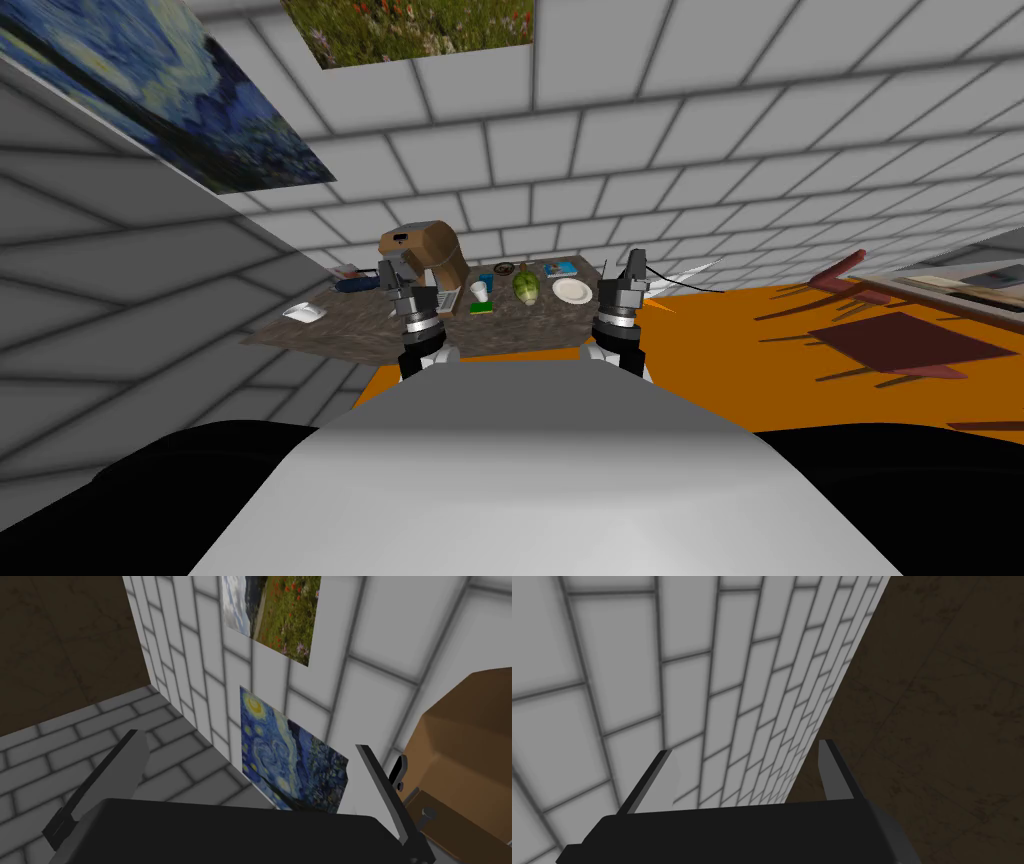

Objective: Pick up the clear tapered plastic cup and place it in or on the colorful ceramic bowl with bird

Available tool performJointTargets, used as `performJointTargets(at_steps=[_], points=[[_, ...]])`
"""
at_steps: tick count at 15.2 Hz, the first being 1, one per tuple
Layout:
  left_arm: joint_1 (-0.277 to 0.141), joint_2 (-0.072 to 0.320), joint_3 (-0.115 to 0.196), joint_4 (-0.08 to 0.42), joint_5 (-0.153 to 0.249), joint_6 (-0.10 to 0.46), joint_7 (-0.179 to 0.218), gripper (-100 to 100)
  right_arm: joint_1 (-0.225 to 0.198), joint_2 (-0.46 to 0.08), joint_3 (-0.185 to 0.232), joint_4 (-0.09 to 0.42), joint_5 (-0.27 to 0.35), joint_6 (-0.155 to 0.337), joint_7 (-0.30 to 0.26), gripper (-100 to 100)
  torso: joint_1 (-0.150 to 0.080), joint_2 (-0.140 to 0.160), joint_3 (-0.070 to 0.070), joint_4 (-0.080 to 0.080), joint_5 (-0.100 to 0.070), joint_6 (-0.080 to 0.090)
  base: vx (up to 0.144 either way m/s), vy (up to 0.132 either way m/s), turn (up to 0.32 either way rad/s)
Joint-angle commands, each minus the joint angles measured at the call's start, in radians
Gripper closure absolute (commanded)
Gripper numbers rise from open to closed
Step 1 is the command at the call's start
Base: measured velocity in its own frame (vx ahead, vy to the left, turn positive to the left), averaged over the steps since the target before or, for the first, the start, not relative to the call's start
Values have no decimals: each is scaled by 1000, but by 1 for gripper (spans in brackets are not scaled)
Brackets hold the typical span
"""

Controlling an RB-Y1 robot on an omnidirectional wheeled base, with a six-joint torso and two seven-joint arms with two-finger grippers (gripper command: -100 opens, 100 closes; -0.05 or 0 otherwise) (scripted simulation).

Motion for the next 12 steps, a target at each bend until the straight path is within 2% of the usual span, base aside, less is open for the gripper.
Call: performJointTargets(at_steps=[1,2,3,4,5,6,7,8,9,10,11,12], points=[[-2,39,6,8,9,13,-2,-100,0,0,0,0,0,0,0,0,0,0,0,0,0,0,-3,-5,-34],[-4,64,12,16,19,27,-5,-100,0,0,0,0,0,0,0,0,0,0,0,0,0,0,-8,-11,-69],[-4,69,12,16,19,27,-5,-100,0,0,0,0,0,0,0,0,0,0,0,0,0,0,-10,-12,-55],[-7,102,20,26,31,45,-8,-100,0,0,0,0,0,0,0,0,0,1,0,0,0,0,-11,-13,-63],[-7,102,20,26,31,45,-8,-100,0,0,0,0,0,0,0,0,0,1,0,0,0,0,-12,-12,-47],[-10,138,30,39,47,67,-12,-100,0,0,0,0,0,0,0,0,0,1,0,0,0,0,-14,-15,-68],[-10,138,30,39,47,67,-12,-100,0,0,0,0,0,0,0,0,0,1,0,0,0,0,-13,-14,-65],[-14,174,42,55,65,93,-16,-100,0,0,0,0,0,0,0,0,-1,1,0,0,0,0,-12,-17,-91],[-14,176,42,55,65,93,-16,-100,0,0,0,0,0,0,0,0,-1,1,0,0,0,0,-12,-15,-72],[-18,211,54,73,85,123,-21,-100,0,0,0,0,0,0,0,0,-1,1,0,0,0,0,-11,-19,-99],[-18,216,54,73,85,123,-21,-100,0,0,0,0,0,0,0,0,-1,1,0,0,0,0,-12,-17,-81],[-23,249,68,92,108,156,-27,-100,0,0,0,0,0,0,0,0,-1,1,0,0,0,0,-16,-21,-104]])
